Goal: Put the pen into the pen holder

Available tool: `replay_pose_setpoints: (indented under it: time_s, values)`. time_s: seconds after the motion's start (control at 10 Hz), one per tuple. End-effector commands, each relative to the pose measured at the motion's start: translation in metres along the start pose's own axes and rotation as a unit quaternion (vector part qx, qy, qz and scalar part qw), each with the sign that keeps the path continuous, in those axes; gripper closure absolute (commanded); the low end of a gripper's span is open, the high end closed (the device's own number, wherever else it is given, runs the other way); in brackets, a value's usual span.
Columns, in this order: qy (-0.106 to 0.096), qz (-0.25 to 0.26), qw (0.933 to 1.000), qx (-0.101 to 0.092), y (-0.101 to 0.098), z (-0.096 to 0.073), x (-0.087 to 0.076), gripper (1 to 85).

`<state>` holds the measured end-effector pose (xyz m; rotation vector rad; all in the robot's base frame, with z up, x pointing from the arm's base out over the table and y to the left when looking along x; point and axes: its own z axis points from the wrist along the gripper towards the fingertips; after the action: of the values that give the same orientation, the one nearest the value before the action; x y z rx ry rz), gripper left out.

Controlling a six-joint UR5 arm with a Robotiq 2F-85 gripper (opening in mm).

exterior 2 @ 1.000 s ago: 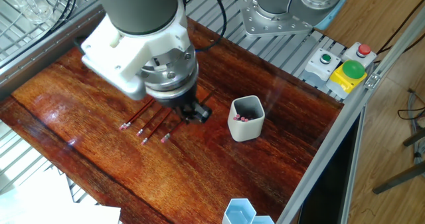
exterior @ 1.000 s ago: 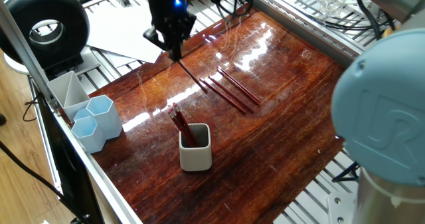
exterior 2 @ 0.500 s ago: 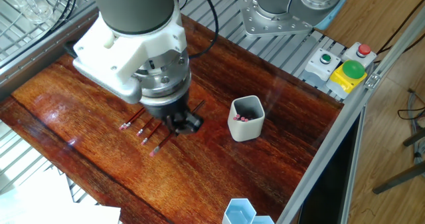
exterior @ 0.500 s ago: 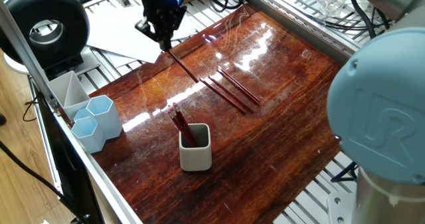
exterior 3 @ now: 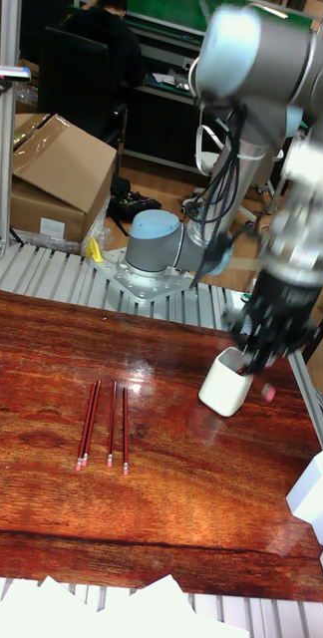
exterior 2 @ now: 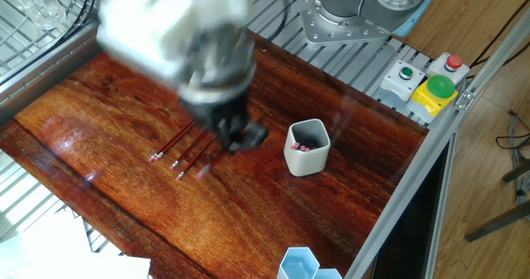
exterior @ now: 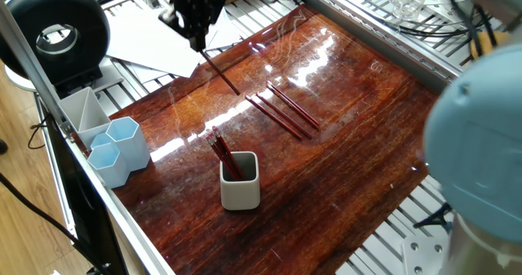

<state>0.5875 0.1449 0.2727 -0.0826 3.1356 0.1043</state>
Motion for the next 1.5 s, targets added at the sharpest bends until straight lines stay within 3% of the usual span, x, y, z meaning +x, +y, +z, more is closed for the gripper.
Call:
replay_pose_setpoints:
  time_s: [0.0,0.1,0.2,0.3,0.4,0.7,0.8,0.9,1.0,1.1,1.2,1.3,1.4]
  values:
    - [0.007,0.019,0.9993,-0.032,0.036,-0.069,0.054,84.7]
    - [-0.009,0.005,0.9996,-0.027,0.035,-0.075,0.051,84.7]
    - [-0.022,-0.011,0.9989,-0.04,0.042,-0.073,0.039,84.7]
    - [-0.038,-0.023,0.9982,-0.04,0.044,-0.063,0.017,84.7]
    - [-0.052,-0.025,0.9977,-0.034,0.042,-0.061,0.007,84.7]
    - [-0.083,-0.006,0.9959,-0.036,0.042,-0.063,-0.009,84.7]
    - [-0.088,0.005,0.9953,-0.039,0.043,-0.064,-0.012,84.7]
    - [-0.081,0.012,0.9955,-0.048,0.047,-0.064,-0.009,84.7]
    - [-0.09,0.0,0.9947,-0.048,0.048,-0.065,-0.013,84.7]
    - [-0.095,-0.003,0.9936,-0.06,0.054,-0.068,-0.013,84.7]
    - [-0.116,-0.023,0.9912,-0.059,0.051,-0.073,-0.008,84.7]
    - [-0.149,-0.042,0.9858,-0.065,0.052,-0.07,-0.007,84.7]
    - [-0.165,-0.049,0.983,-0.063,0.05,-0.06,-0.005,84.7]
